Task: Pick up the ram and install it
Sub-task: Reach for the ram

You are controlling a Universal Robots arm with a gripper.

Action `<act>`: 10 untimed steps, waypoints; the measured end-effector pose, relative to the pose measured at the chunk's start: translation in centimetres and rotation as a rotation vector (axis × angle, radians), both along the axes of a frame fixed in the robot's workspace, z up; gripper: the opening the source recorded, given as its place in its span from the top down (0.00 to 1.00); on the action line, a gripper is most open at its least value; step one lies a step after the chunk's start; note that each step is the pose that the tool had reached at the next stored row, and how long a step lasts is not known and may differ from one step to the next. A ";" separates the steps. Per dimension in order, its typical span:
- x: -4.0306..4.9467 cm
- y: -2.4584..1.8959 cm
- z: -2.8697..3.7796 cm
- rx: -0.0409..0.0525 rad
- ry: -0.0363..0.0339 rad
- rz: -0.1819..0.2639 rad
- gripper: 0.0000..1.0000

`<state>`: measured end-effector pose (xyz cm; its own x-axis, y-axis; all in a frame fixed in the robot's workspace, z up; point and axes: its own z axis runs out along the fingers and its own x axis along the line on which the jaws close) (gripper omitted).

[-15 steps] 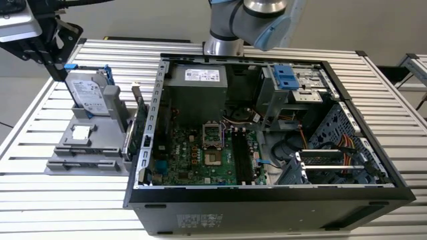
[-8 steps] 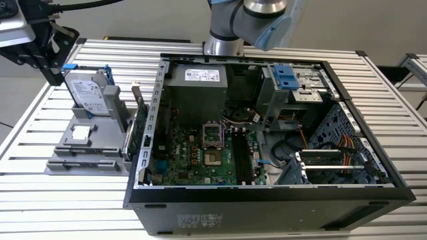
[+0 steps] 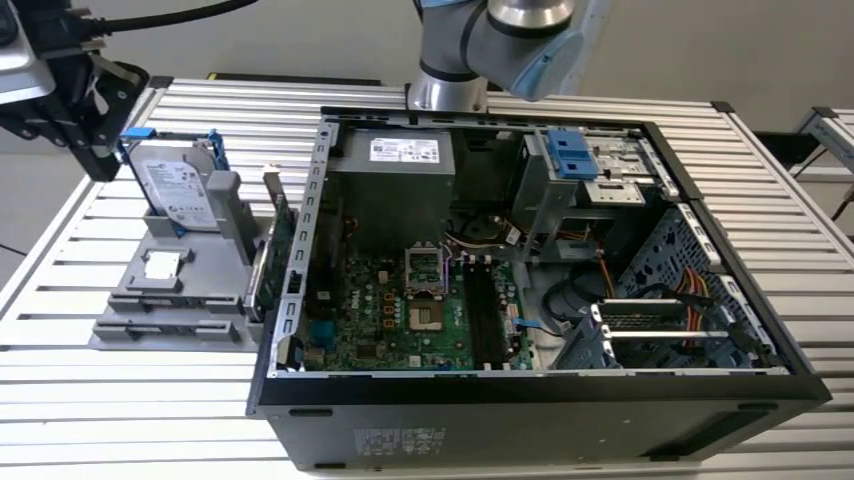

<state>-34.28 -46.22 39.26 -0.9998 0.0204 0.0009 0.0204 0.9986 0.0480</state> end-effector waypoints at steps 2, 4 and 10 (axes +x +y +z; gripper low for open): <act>-0.02 -0.27 0.00 0.0001 0.0000 -0.002 1.00; -0.05 -0.51 0.00 0.0000 0.0000 -0.004 1.00; -0.09 -1.31 0.00 0.0000 0.0000 -0.013 1.00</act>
